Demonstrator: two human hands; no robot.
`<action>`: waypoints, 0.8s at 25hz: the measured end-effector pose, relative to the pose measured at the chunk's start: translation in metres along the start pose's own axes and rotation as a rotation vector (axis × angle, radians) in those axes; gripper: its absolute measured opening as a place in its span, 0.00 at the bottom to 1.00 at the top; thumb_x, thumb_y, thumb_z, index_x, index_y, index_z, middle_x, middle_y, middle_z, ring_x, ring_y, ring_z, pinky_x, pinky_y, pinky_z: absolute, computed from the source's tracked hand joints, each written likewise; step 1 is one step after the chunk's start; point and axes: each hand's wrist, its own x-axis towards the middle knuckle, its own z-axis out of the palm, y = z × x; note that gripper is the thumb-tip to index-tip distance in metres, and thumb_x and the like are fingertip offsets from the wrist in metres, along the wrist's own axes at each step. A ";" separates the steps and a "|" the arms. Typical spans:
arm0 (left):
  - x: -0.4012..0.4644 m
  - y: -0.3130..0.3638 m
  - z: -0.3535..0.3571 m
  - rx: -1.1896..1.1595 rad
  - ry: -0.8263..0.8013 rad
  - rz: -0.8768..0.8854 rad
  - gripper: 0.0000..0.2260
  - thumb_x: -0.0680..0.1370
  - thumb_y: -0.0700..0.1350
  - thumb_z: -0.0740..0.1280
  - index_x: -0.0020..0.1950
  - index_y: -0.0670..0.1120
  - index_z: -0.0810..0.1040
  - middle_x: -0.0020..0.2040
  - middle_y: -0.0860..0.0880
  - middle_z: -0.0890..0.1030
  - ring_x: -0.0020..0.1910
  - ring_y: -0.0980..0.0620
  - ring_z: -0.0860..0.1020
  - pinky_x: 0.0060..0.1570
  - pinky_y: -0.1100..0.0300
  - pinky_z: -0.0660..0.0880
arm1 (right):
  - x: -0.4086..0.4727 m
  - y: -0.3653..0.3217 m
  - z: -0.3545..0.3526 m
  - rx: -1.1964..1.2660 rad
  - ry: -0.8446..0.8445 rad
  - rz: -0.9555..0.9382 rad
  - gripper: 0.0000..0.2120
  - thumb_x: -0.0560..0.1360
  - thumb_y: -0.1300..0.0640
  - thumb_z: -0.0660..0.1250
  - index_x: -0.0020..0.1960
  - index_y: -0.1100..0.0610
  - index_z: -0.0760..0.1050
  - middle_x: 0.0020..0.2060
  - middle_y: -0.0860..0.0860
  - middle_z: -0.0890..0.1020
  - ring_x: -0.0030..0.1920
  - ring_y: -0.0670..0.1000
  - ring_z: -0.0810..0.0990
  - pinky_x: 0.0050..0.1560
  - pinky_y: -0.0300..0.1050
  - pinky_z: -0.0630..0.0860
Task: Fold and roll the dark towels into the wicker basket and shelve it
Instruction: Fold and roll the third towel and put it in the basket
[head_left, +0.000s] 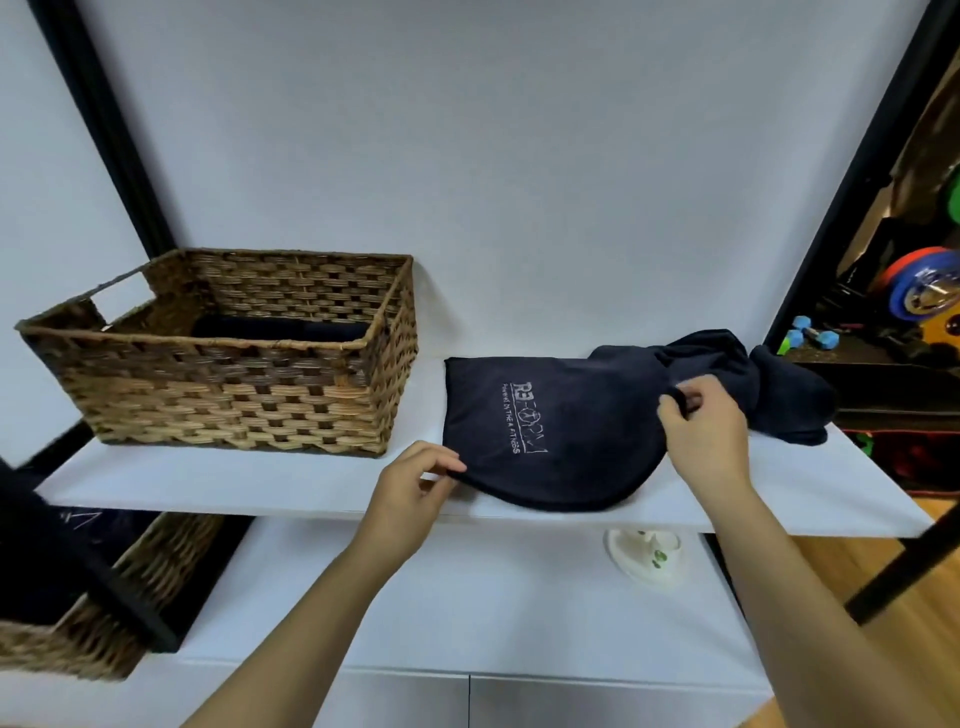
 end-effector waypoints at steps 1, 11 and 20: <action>0.005 0.003 0.002 -0.008 0.009 0.006 0.14 0.77 0.31 0.68 0.48 0.50 0.84 0.52 0.59 0.81 0.51 0.56 0.80 0.48 0.64 0.77 | -0.001 -0.018 0.018 0.028 -0.051 -0.121 0.02 0.79 0.59 0.67 0.49 0.55 0.74 0.44 0.49 0.78 0.44 0.50 0.77 0.46 0.43 0.72; 0.033 0.009 0.014 -0.050 0.133 0.001 0.12 0.77 0.34 0.70 0.48 0.52 0.80 0.45 0.57 0.82 0.47 0.55 0.82 0.44 0.60 0.79 | -0.048 -0.061 0.118 0.119 -0.525 -0.523 0.08 0.80 0.59 0.68 0.57 0.54 0.82 0.45 0.42 0.77 0.45 0.37 0.76 0.47 0.26 0.68; 0.039 0.008 0.022 0.123 0.160 0.186 0.12 0.79 0.35 0.69 0.59 0.47 0.82 0.49 0.59 0.79 0.48 0.59 0.79 0.43 0.72 0.73 | -0.049 -0.057 0.104 -0.019 -0.609 -0.512 0.10 0.80 0.59 0.63 0.60 0.50 0.74 0.49 0.43 0.75 0.45 0.43 0.76 0.47 0.43 0.77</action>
